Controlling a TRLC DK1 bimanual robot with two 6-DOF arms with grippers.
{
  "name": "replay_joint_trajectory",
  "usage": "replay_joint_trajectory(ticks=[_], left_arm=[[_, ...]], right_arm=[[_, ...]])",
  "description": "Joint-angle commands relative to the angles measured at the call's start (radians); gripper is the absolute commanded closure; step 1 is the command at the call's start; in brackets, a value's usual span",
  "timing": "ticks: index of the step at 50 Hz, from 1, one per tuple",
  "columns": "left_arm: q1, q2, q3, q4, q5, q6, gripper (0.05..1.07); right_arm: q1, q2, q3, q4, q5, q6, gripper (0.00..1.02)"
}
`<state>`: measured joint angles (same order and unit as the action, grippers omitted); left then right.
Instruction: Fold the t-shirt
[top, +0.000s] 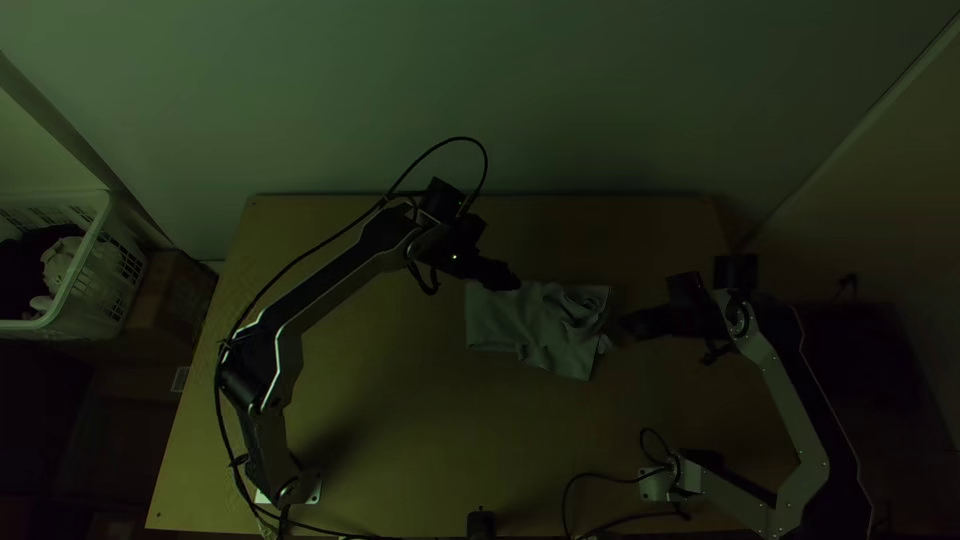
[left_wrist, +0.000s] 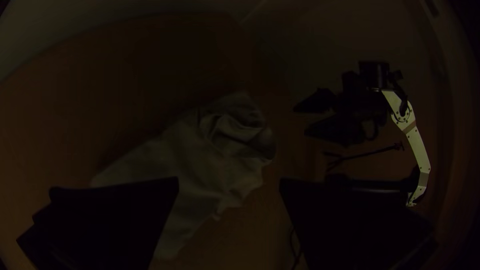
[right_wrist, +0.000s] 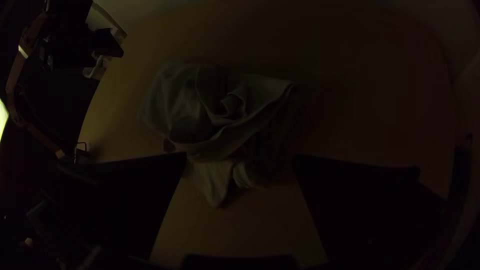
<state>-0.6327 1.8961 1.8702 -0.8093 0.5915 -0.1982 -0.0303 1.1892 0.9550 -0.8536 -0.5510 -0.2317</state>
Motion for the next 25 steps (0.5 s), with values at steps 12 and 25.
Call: replay_joint_trajectory(ticks=[12,25], left_arm=[[0.116,-0.233,-0.318,0.005,-0.216,0.112,0.10],[0.311,-0.384,-0.516,0.140,-0.260,0.169,0.10]], right_arm=[[0.185,0.036,0.002,0.002,-0.012,0.025,0.53],[0.366,0.164,0.073,0.130,-0.012,0.031,1.00]])
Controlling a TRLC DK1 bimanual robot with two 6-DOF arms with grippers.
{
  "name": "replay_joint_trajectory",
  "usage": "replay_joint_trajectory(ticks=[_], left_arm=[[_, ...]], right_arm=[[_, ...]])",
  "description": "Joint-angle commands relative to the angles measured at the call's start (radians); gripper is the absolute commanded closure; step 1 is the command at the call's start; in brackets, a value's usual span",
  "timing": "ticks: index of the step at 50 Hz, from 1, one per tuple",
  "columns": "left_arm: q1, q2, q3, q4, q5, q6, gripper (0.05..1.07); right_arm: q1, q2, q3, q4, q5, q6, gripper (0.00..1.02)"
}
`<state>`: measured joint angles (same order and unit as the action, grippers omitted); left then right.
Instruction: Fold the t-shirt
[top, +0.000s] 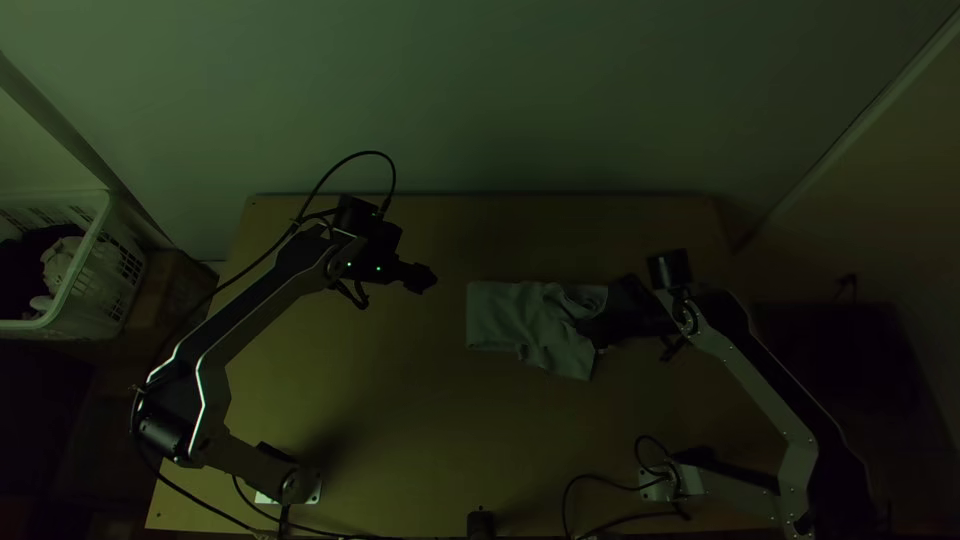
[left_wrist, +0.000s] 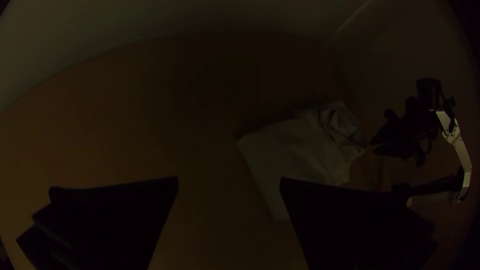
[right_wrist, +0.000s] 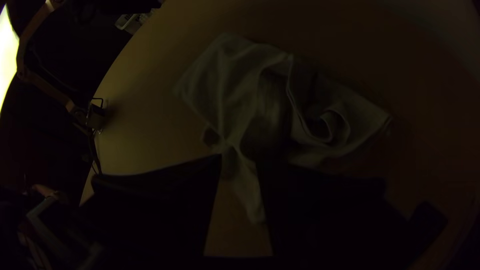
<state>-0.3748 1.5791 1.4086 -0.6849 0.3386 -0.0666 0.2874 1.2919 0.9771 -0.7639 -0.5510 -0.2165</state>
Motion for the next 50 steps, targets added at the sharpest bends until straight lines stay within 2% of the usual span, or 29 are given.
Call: replay_joint_trajectory(ticks=[1,8,20,35,39,46,50], left_arm=[[0.066,-0.074,-0.065,0.016,-0.010,0.044,0.10],[0.137,-0.166,-0.171,0.084,-0.061,0.096,0.10],[0.251,-0.304,-0.326,0.124,-0.064,0.146,0.10],[0.358,-0.438,-0.425,0.130,-0.064,0.169,0.10],[0.373,-0.456,-0.442,0.130,-0.064,0.171,0.10],[0.386,-0.476,-0.468,0.147,-0.064,0.166,0.10],[0.387,-0.481,-0.477,0.154,-0.064,0.163,0.10]], right_arm=[[0.062,0.073,0.057,0.046,-0.012,0.017,1.00],[0.145,0.178,0.110,0.087,-0.012,0.019,1.00],[0.242,0.356,0.158,0.190,-0.012,0.023,1.00],[0.233,0.527,0.183,0.307,-0.003,0.011,1.00],[0.222,0.554,0.186,0.334,0.034,0.011,1.00],[0.191,0.573,0.169,0.391,0.155,0.011,1.00],[0.150,0.575,0.163,0.391,0.168,0.011,1.00]])
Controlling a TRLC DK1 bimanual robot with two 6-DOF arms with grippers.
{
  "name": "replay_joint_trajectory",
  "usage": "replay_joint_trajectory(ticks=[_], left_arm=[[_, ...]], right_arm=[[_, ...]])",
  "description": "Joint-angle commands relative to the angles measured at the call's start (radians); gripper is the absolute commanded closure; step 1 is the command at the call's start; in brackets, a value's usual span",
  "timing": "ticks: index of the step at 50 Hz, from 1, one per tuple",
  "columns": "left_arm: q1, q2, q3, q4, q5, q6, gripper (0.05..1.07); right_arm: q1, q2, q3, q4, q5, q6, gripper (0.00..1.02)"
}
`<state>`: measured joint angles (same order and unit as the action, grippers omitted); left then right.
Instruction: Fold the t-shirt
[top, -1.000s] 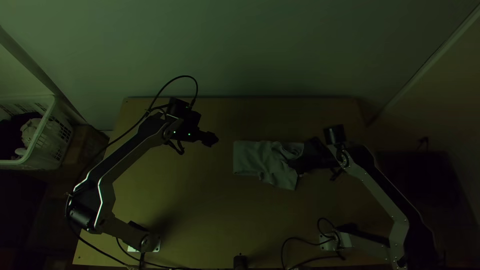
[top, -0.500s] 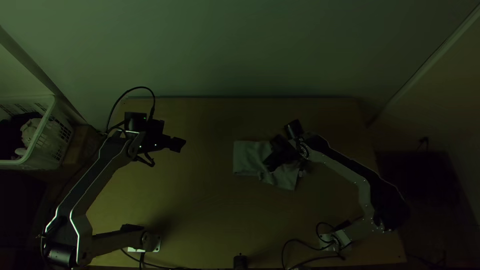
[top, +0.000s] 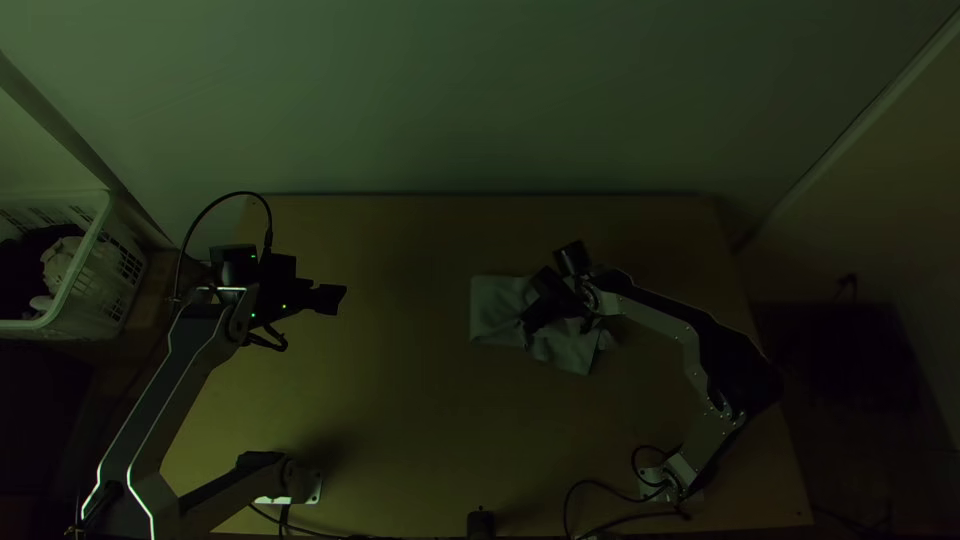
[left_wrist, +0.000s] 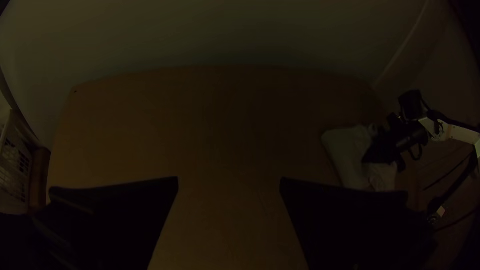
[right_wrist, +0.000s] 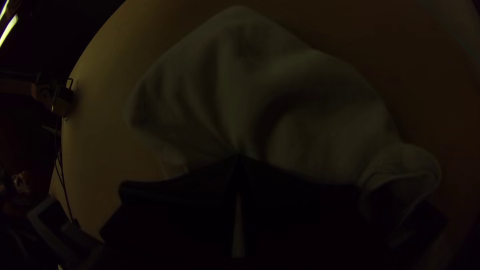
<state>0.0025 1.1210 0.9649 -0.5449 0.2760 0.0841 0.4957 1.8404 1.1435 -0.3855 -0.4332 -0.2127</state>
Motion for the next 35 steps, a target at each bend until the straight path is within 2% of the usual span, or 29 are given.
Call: replay_joint_trajectory(ticks=[1,9,12,26,35], left_arm=[[0.011,-0.023,-0.034,0.016,-0.001,0.011,0.10],[0.030,-0.023,-0.040,0.017,-0.001,0.008,0.10],[0.034,-0.024,-0.049,0.025,-0.001,0.009,0.10],[0.036,-0.070,-0.126,0.080,-0.001,0.009,0.10],[0.053,-0.104,-0.155,0.088,-0.001,0.003,0.10]], right_arm=[[-0.074,0.026,-0.004,0.013,0.051,0.007,1.00],[-0.201,0.022,-0.008,0.013,0.053,0.012,1.00],[-0.258,0.023,-0.005,0.013,0.074,0.010,1.00],[-0.540,0.091,0.090,0.019,0.083,-0.040,1.00],[-0.655,0.151,0.167,0.060,0.128,-0.063,1.00]])
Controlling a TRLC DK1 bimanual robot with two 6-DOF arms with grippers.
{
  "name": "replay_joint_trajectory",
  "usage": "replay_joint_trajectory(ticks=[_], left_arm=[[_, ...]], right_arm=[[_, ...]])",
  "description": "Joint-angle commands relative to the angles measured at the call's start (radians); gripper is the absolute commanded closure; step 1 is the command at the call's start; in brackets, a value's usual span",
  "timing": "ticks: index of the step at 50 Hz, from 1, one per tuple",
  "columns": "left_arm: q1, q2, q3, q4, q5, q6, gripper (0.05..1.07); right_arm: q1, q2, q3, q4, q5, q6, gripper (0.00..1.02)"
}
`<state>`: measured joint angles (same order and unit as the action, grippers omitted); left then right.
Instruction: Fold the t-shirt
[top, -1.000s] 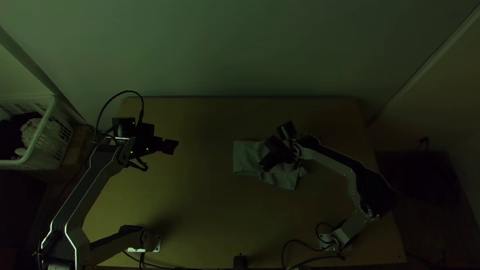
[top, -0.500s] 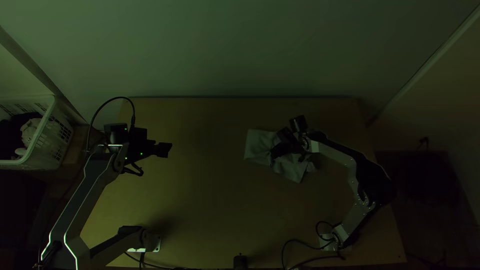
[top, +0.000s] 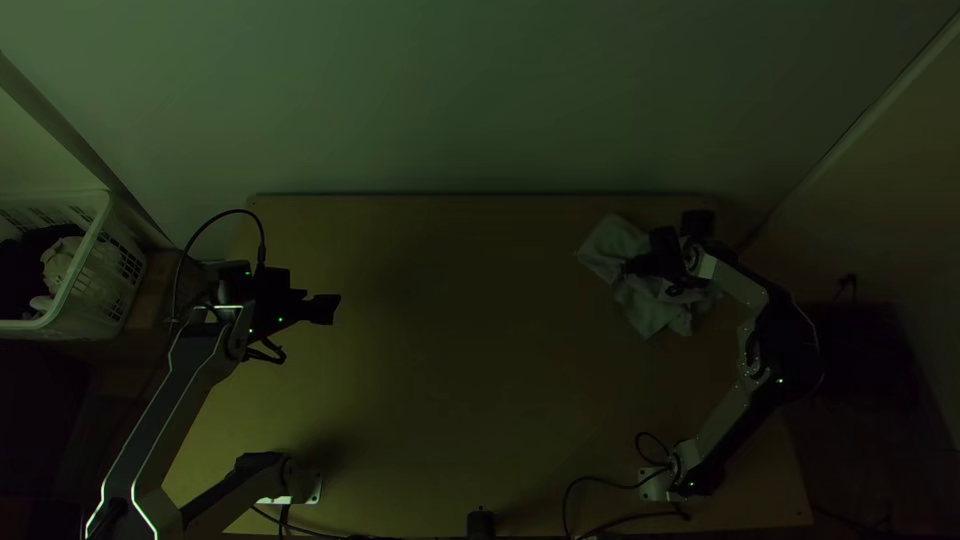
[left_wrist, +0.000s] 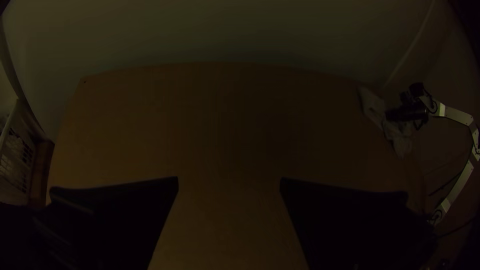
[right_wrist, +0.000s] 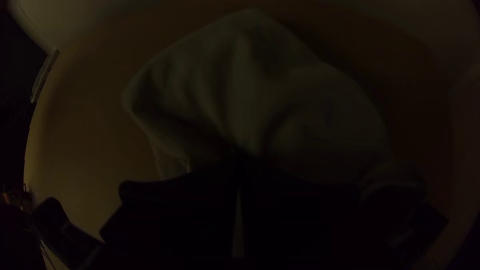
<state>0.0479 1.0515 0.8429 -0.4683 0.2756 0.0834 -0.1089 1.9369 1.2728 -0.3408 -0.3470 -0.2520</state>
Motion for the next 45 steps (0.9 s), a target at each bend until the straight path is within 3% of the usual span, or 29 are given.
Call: replay_joint_trajectory(ticks=[1,8,24,26,30,32,35,45], left_arm=[[0.007,-0.039,-0.038,0.011,-0.001,0.006,0.10],[0.024,-0.077,-0.067,0.011,-0.001,0.006,0.10],[0.053,-0.191,-0.137,-0.007,-0.001,0.019,0.10],[0.058,-0.206,-0.146,-0.007,-0.001,0.019,0.10],[0.070,-0.231,-0.162,-0.006,-0.001,0.021,0.10],[0.076,-0.242,-0.171,-0.006,-0.003,0.022,0.10],[0.079,-0.262,-0.189,0.003,-0.003,0.024,0.10],[0.076,-0.343,-0.272,0.036,0.007,0.047,0.10]], right_arm=[[-0.061,0.062,0.049,0.017,0.049,-0.026,1.00],[-0.114,0.131,0.142,0.016,0.060,-0.024,1.00],[-0.118,0.151,0.180,0.016,0.089,-0.020,0.99],[-0.118,0.132,0.168,0.013,0.088,-0.016,0.82],[-0.118,0.082,0.138,-0.007,0.088,-0.004,0.25],[-0.118,0.054,0.128,-0.029,0.088,-0.001,0.06],[-0.118,-0.006,0.102,-0.070,0.088,-0.001,0.03],[-0.103,-0.308,-0.058,-0.033,0.086,0.037,0.03]])
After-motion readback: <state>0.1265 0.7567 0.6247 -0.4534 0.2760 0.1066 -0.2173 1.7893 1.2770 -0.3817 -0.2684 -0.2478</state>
